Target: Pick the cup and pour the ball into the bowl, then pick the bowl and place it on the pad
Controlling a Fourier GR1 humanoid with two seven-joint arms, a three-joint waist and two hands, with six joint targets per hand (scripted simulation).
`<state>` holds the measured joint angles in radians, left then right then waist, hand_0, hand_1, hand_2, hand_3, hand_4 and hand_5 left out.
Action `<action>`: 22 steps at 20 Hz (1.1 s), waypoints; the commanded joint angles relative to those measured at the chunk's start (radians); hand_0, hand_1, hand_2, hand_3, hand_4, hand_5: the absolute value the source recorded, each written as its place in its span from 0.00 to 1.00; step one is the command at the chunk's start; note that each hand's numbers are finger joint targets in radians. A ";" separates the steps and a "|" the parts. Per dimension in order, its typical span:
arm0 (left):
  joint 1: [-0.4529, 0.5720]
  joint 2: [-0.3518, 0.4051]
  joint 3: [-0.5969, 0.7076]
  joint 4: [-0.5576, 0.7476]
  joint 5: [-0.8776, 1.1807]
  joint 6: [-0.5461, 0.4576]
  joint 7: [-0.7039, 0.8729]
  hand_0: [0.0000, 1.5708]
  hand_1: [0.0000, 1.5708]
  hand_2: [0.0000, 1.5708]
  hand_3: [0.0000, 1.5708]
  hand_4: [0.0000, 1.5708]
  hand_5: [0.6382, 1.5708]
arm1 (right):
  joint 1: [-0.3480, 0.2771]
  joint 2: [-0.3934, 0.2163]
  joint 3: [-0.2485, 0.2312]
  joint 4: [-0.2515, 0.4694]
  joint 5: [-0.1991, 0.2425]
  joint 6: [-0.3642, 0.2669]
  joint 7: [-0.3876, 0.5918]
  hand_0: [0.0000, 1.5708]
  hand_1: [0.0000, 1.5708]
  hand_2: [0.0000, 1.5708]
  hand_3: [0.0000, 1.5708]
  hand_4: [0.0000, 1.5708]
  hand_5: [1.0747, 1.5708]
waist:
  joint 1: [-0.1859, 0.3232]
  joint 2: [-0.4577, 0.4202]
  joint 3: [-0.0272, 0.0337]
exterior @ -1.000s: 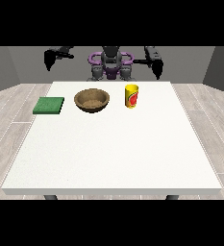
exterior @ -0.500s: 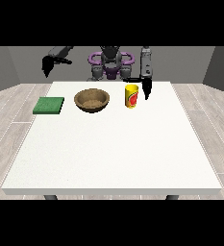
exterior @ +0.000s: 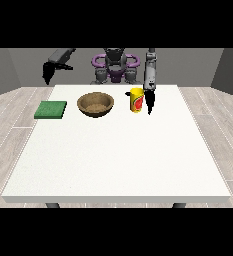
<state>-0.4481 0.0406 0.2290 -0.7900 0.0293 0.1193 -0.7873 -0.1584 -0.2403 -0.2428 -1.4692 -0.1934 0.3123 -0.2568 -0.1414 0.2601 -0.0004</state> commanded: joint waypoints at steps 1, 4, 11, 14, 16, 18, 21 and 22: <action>-0.077 0.046 0.043 0.137 0.020 -0.016 -0.075 0.00 0.00 0.00 0.00 0.00 0.95 | -0.012 0.018 0.017 -0.021 0.019 -0.017 -0.020 0.00 0.00 0.00 0.00 0.00 1.00 | -0.016 0.035 -0.0002; -0.081 0.036 0.029 0.165 0.013 -0.012 -0.094 0.00 0.00 0.00 0.00 0.00 0.95 | -0.004 -0.017 -0.016 0.064 0.010 0.024 -0.055 0.00 0.00 0.00 0.00 0.00 1.00 | -0.004 0.031 0.0001; -0.040 0.009 -0.019 0.191 -0.132 0.264 -0.179 0.83 0.83 1.00 1.00 0.91 0.66 | -0.040 -0.035 -0.024 0.006 -0.019 0.030 -0.022 0.00 0.00 0.00 0.00 0.00 1.00 | -0.066 0.054 0.0001; -0.010 -0.013 -0.037 0.164 -0.152 0.312 -0.147 0.84 0.84 1.00 1.00 0.94 0.66 | -0.053 -0.091 -0.062 0.034 -0.052 0.062 0.017 0.00 0.00 0.00 0.00 0.00 1.00 | -0.078 0.031 0.0002; -0.023 -0.037 -0.077 0.169 -0.153 0.363 -0.120 0.84 0.84 1.00 1.00 0.95 0.65 | -0.093 -0.075 -0.060 0.056 -0.058 0.036 0.040 0.00 0.00 0.00 0.00 0.00 1.00 | -0.063 0.007 0.0002; -0.043 -0.012 -0.091 0.168 -0.198 0.343 -0.039 0.84 0.84 1.00 1.00 0.95 0.66 | -0.028 -0.072 -0.049 0.090 -0.043 0.060 0.045 0.00 0.00 0.00 0.00 0.00 1.00 | -0.034 -0.079 0.0005; -0.048 0.099 -0.156 0.143 -0.304 0.371 0.123 0.86 0.86 1.00 1.00 0.99 0.72 | -0.005 -0.064 -0.059 0.152 -0.030 0.040 0.049 0.00 0.00 0.00 0.00 0.00 1.00 | 0.008 -0.192 0.0027; -0.056 0.162 -0.167 0.141 -0.338 0.373 0.153 0.88 0.88 1.00 1.00 1.00 0.75 | 0.012 -0.047 -0.040 0.159 -0.016 0.032 0.062 0.00 0.00 0.00 0.00 0.00 1.00 | 0.030 -0.218 0.0041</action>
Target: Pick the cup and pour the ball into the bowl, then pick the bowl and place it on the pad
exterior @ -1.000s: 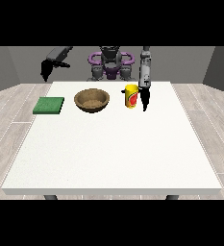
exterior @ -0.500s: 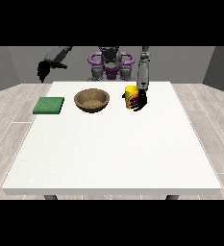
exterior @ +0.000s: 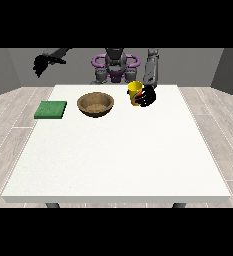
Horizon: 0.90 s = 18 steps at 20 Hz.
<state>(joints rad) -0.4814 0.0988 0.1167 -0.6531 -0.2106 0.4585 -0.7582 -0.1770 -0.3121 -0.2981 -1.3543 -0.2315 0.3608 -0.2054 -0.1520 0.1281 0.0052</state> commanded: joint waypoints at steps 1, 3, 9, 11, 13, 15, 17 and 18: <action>-0.064 0.160 -0.057 0.007 -0.122 0.030 0.183 0.90 0.90 1.00 1.00 1.00 0.74 | 0.005 -0.014 -0.008 0.054 0.002 -0.008 0.051 0.00 0.00 0.00 0.00 0.00 1.00 | 0.041 -0.105 -0.0010; -0.125 0.250 -0.075 0.022 -0.166 -0.011 0.288 0.92 0.92 1.00 1.00 1.00 0.71 | 0.024 0.007 0.009 0.068 0.009 -0.006 0.052 0.00 0.00 0.00 0.00 0.00 1.00 | 0.041 -0.129 -0.0011; -0.282 0.277 -0.173 0.028 -0.326 0.005 0.522 0.95 0.95 1.00 1.00 1.00 0.68 | 0.007 0.002 0.006 0.138 0.026 0.016 -0.015 0.00 0.00 0.00 0.00 0.00 1.00 | 0.025 -0.108 -0.0035; -0.299 0.243 -0.213 0.043 -0.401 0.078 0.611 0.95 0.95 1.00 1.00 0.97 0.70 | 0.033 -0.007 0.006 0.156 0.018 0.066 -0.060 0.00 0.00 0.00 0.00 0.00 0.99 | -0.005 -0.111 -0.0032; -0.296 0.219 -0.233 0.039 -0.448 0.116 0.637 0.95 0.95 1.00 1.00 0.96 0.67 | -0.010 -0.013 -0.007 0.151 0.020 0.025 -0.034 0.00 0.00 0.00 0.00 0.00 1.00 | 0.015 -0.100 -0.0045; -0.301 0.188 -0.275 0.006 -0.488 0.056 0.710 0.95 0.95 1.00 1.00 0.96 0.67 | 0.040 -0.036 -0.034 0.235 0.020 0.066 -0.086 0.00 0.00 0.00 0.00 0.00 1.00 | 0.052 -0.145 -0.0043; -0.306 0.152 -0.285 -0.019 -0.518 0.051 0.767 0.95 0.95 1.00 1.00 0.96 0.67 | 0.024 -0.044 -0.041 0.244 0.019 0.057 -0.079 0.00 0.00 0.00 0.00 0.00 1.00 | 0.059 -0.154 -0.0046; -0.317 0.165 -0.289 -0.009 -0.544 0.076 0.751 0.95 0.95 1.00 1.00 0.96 0.67 | -0.005 -0.064 -0.057 0.246 0.009 0.068 -0.102 0.00 0.00 0.00 0.00 0.00 1.00 | 0.049 -0.106 -0.0046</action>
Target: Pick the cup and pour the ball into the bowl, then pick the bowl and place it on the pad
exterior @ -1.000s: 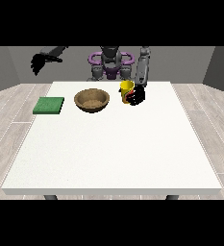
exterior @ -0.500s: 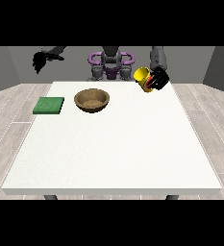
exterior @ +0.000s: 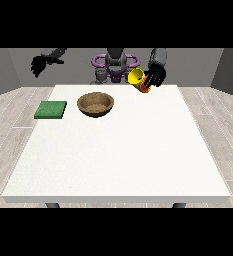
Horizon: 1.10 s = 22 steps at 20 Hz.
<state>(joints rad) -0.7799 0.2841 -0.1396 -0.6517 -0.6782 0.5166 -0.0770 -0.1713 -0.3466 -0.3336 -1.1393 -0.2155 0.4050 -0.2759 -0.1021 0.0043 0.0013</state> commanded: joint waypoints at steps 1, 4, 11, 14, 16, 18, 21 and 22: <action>-0.032 -0.004 -0.047 0.014 -0.120 0.049 0.109 0.95 0.95 1.00 1.00 0.96 0.65 | -0.004 -0.035 -0.009 0.013 -0.023 0.057 0.002 0.00 0.00 0.00 0.00 0.00 1.00 | -0.028 0.003 -0.0008; -0.102 -0.086 -0.143 0.025 -0.242 0.014 0.258 0.97 0.97 1.00 1.00 1.00 0.61 | -0.042 -0.042 -0.022 0.055 -0.022 0.029 0.025 0.00 0.00 0.00 0.00 0.00 1.00 | -0.017 -0.036 0.0002; -0.185 -0.124 -0.338 0.070 -0.516 -0.084 0.412 0.96 0.96 1.00 1.00 0.90 0.79 | -0.019 -0.052 -0.023 0.100 -0.019 0.061 0.003 0.00 0.00 0.00 0.00 0.00 1.00 | -0.025 -0.086 0.0005; -0.234 -0.162 -0.425 0.086 -0.603 -0.184 0.414 0.94 0.94 1.00 1.00 1.00 0.61 | -0.035 -0.073 -0.036 0.127 -0.027 0.081 -0.007 0.00 0.00 0.00 0.00 0.00 1.00 | -0.031 -0.070 0.0012; -0.239 -0.193 -0.474 0.096 -0.656 -0.215 0.419 0.95 0.95 1.00 1.00 1.00 0.45 | -0.033 -0.065 -0.030 0.133 -0.014 0.080 -0.040 0.00 0.00 0.00 0.00 0.00 1.00 | -0.033 -0.041 0.0007; -0.253 -0.208 -0.549 0.130 -0.742 -0.262 0.438 0.96 0.96 1.00 1.00 1.00 0.43 | -0.061 -0.050 -0.016 0.128 -0.025 0.079 0.005 0.00 0.00 0.00 0.00 0.00 1.00 | -0.045 -0.052 0.0007; -0.269 -0.229 -0.648 0.158 -0.849 -0.348 0.458 0.97 0.97 1.00 1.00 0.96 0.63 | -0.024 -0.024 0.007 0.134 0.002 0.077 -0.025 0.00 0.00 0.00 0.00 0.00 1.00 | -0.048 -0.097 0.0010; -0.273 -0.242 -0.664 0.157 -0.874 -0.357 0.470 0.97 0.97 1.00 1.00 0.96 0.64 | -0.044 -0.020 0.002 0.140 0.005 0.052 -0.022 0.00 0.00 0.00 0.00 0.00 1.00 | -0.027 -0.076 0.0003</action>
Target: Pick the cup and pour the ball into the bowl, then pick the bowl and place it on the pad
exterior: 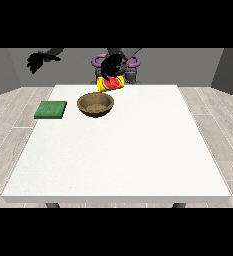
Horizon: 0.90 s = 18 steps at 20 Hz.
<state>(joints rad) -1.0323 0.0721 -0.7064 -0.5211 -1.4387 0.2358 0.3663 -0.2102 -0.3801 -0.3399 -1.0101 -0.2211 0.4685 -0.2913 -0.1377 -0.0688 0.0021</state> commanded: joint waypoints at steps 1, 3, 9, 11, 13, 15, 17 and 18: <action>-0.024 -0.032 -0.121 0.026 -0.140 -0.106 0.027 0.95 0.95 1.00 1.00 0.95 0.64 | 0.017 -0.024 -0.020 0.040 0.004 0.018 -0.047 0.00 0.00 0.00 0.00 0.00 1.00 | 0.025 -0.006 0.0002; -0.068 -0.054 -0.133 0.013 -0.163 -0.154 -0.004 0.93 0.93 1.00 1.00 0.94 0.62 | -0.039 -0.022 -0.031 0.049 0.008 -0.036 -0.028 0.00 0.00 0.00 0.00 0.00 1.00 | 0.057 0.011 -0.0008; -0.033 -0.053 -0.115 0.009 -0.228 -0.180 -0.029 0.92 0.92 1.00 1.00 0.97 0.53 | -0.055 0.031 0.012 -0.007 -0.001 -0.054 0.041 0.00 0.00 0.00 0.00 0.00 1.00 | 0.026 0.012 -0.0024; 0.002 -0.025 -0.097 -0.005 -0.212 -0.175 -0.069 0.92 0.92 1.00 1.00 0.98 0.53 | -0.036 0.058 0.038 -0.020 -0.014 -0.060 0.152 0.00 0.00 0.00 0.00 0.00 0.99 | 0.030 -0.059 -0.0028; 0.045 0.014 0.103 -0.083 -0.007 -0.012 -0.019 0.94 0.94 1.00 1.00 0.95 0.63 | 0.001 0.038 -0.005 0.010 -0.013 -0.065 0.067 0.00 0.00 0.00 0.00 0.00 0.99 | 0.087 -0.023 -0.0074; 0.068 -0.017 0.243 -0.139 0.119 0.044 0.048 0.83 0.83 1.00 1.00 1.00 0.46 | 0.011 0.038 -0.018 0.016 -0.017 -0.078 0.063 0.00 0.00 0.00 0.00 0.00 0.99 | 0.115 -0.031 -0.0119; 0.130 -0.001 0.346 -0.182 0.233 0.127 0.028 0.82 0.82 1.00 1.00 1.00 0.56 | 0.041 0.034 -0.022 0.014 -0.014 -0.078 0.061 0.00 0.00 0.00 0.00 0.00 0.99 | 0.141 -0.030 -0.0141; 0.135 -0.008 0.399 -0.208 0.299 0.143 0.002 0.79 0.79 0.98 0.91 0.96 0.60 | 0.039 0.052 -0.020 0.010 -0.017 -0.090 0.064 0.00 0.00 0.00 0.00 0.00 0.99 | 0.150 -0.033 -0.0138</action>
<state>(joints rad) -0.9568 0.0615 -0.4931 -0.6519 -1.3339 0.2724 0.3739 -0.1924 -0.3437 -0.3510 -0.9959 -0.2306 0.3966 -0.2327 -0.0251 -0.0978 -0.0082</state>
